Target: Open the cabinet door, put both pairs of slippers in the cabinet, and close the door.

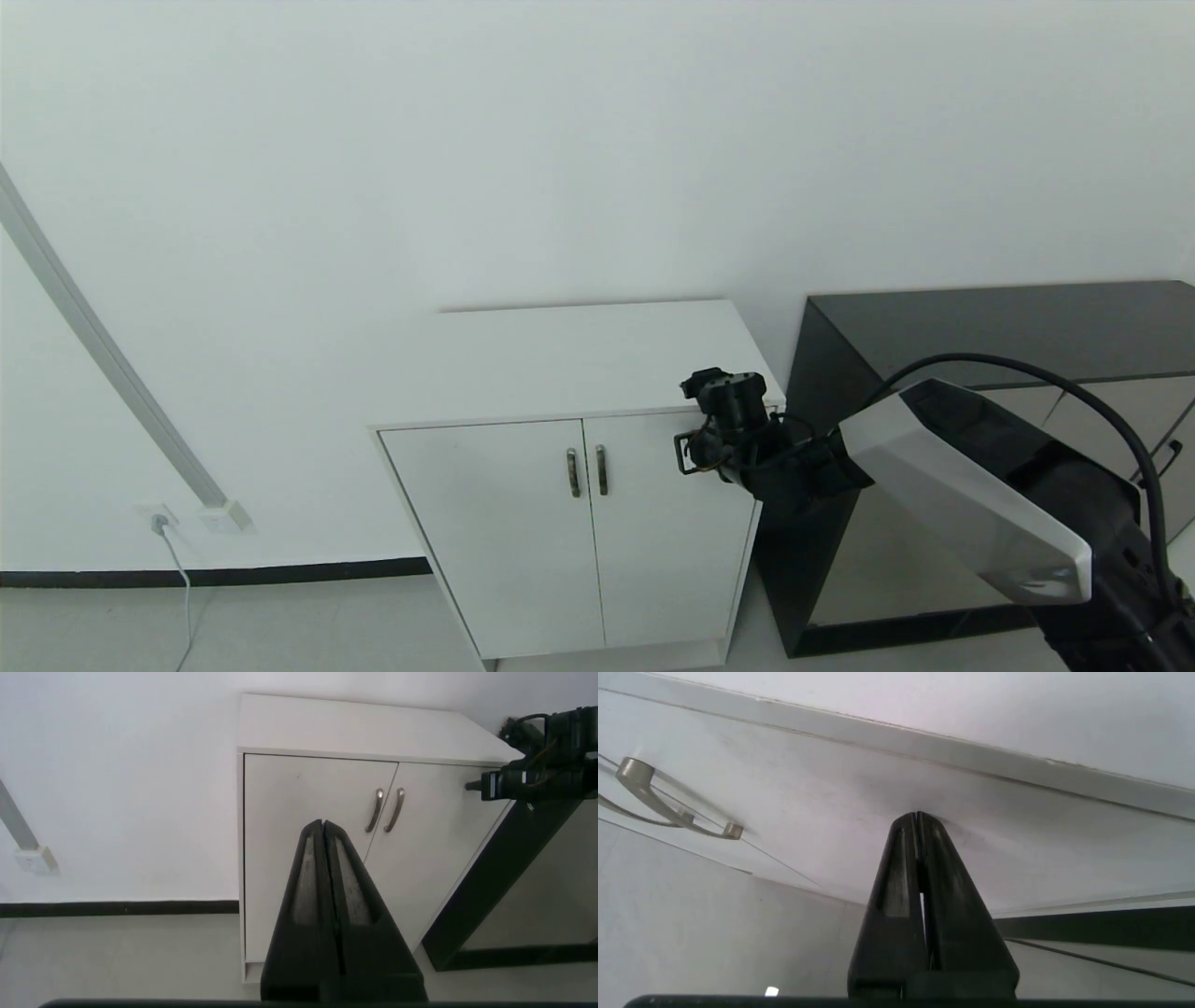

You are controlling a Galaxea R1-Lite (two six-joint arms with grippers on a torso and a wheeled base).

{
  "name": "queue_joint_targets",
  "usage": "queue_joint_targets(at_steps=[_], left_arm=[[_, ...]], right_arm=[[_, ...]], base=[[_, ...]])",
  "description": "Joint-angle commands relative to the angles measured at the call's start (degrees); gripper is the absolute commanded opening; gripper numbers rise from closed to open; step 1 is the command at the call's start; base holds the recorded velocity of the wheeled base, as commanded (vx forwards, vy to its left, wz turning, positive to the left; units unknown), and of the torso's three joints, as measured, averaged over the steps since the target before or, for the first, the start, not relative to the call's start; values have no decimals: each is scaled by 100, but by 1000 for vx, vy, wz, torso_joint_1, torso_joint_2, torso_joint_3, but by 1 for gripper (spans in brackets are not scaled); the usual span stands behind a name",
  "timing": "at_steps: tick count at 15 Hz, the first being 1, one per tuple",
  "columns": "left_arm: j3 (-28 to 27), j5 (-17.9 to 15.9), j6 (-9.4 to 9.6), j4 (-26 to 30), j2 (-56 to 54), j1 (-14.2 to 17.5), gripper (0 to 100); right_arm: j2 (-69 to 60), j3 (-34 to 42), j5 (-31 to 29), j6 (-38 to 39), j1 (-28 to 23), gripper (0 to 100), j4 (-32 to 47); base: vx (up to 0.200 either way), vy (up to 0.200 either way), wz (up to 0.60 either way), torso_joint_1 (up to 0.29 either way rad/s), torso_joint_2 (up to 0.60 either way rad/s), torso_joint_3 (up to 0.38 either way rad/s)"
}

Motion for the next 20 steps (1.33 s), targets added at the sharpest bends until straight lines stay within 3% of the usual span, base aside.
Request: queue_joint_targets(at_steps=[1, 6, 12, 16, 20], left_arm=[[-2, 4, -1, -4, 8, 6, 0], [-2, 4, -1, -4, 8, -2, 0], [-2, 4, -1, -4, 8, -2, 0], [-2, 4, 8, -4, 8, 6, 0], [-2, 4, 8, -4, -1, -2, 0]], right_arm=[[-161, 256, 3, 10, 27, 0, -26], [-1093, 1302, 3, 160, 71, 0, -228], [-3140, 3965, -234, 151, 1, 0, -1247], [-4292, 5591, -454, 107, -491, 0, -1898], [-5760, 6927, -481, -148, -1528, 0, -1898]], base=[[0, 0, 0, 0, 0, 0], [0, 0, 0, 0, 0, 0], [0, 0, 0, 0, 0, 0], [0, 0, 0, 0, 0, 0], [0, 0, 0, 0, 0, 0]])
